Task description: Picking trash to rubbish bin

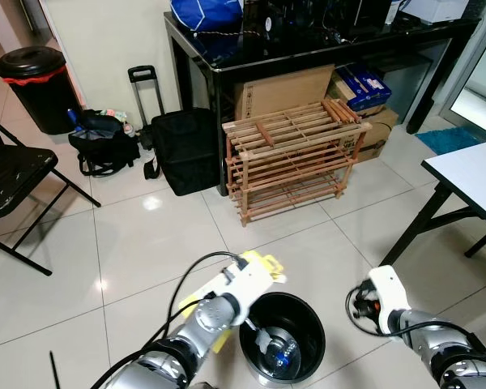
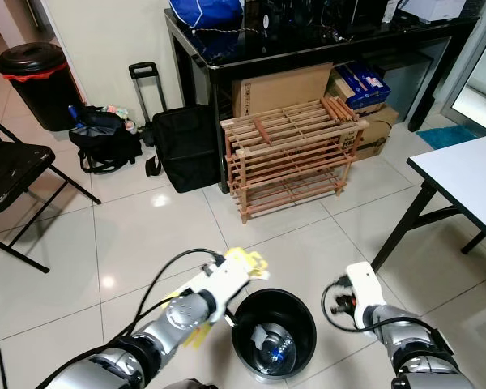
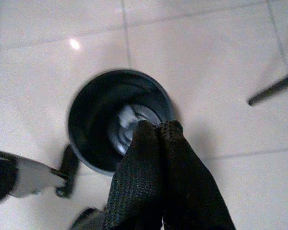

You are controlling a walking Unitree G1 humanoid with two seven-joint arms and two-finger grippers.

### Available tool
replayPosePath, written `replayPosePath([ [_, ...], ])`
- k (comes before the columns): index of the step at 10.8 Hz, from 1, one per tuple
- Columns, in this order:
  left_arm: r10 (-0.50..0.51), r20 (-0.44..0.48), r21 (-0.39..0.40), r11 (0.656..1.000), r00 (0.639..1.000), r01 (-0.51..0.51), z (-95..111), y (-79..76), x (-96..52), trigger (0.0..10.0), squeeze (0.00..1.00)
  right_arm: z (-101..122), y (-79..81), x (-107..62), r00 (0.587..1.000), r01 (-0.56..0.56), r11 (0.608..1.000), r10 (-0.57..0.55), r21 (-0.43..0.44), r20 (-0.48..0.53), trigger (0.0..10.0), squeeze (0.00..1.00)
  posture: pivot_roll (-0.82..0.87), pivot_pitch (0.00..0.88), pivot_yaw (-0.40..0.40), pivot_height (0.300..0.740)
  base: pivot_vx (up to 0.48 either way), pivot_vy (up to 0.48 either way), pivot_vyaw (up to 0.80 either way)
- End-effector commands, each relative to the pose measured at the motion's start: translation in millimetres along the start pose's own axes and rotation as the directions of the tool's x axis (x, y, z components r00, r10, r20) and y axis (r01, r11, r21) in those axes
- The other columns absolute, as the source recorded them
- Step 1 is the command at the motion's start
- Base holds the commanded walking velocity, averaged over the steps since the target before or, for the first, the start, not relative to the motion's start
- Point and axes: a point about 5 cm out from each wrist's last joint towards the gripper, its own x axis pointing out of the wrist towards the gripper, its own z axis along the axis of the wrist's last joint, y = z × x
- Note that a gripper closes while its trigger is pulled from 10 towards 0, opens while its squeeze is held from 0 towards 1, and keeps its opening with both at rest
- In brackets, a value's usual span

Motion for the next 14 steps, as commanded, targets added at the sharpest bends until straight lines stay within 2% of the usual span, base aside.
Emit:
replayPosePath([
  [1,-0.008,0.019,0.028,1.000,1.000,0.008,4.6,0.9,1.1,10.0,0.00,-0.7,6.0,-0.1,0.996,-0.089,0.996,0.089,-0.008,0.030,10.0,0.00,-0.06,0.008,0.034,0.740,0.000,0.000,0.00],
  [3,-0.013,0.024,0.027,1.000,1.000,0.013,4.6,0.5,0.8,10.0,0.00,-5.1,11.3,-0.6,0.986,-0.164,0.987,0.164,-0.005,0.030,10.0,0.00,-0.06,0.017,0.038,0.740,0.000,0.000,0.00],
  [4,-0.023,0.033,0.033,0.999,0.999,0.022,5.1,-0.5,0.7,10.0,0.00,-5.6,17.9,-1.0,0.965,-0.256,0.967,0.257,-0.009,0.045,10.0,0.00,-0.06,0.019,0.039,0.740,0.000,0.000,0.00],
  [6,-0.030,0.040,0.033,0.999,0.999,0.028,5.6,-1.7,0.7,10.0,0.00,-6.7,24.8,-2.7,0.931,-0.361,0.932,0.362,-0.031,0.053,10.0,0.00,-0.06,0.023,0.040,0.740,0.000,0.000,0.00],
  [10,-0.026,0.041,0.037,0.999,0.999,0.025,5.3,-1.0,0.4,10.0,0.00,-0.1,28.0,-5.0,0.894,-0.435,0.900,0.437,-0.034,0.100,10.0,0.00,-0.06,0.026,0.038,0.740,0.000,0.000,0.00],
  [14,-0.016,0.020,0.029,0.999,1.000,0.016,2.9,0.3,0.2,10.0,0.00,1.3,26.2,-5.2,0.903,-0.415,0.909,0.417,-0.034,0.106,10.0,0.00,-0.06,0.027,0.040,0.740,0.000,0.000,0.00],
])
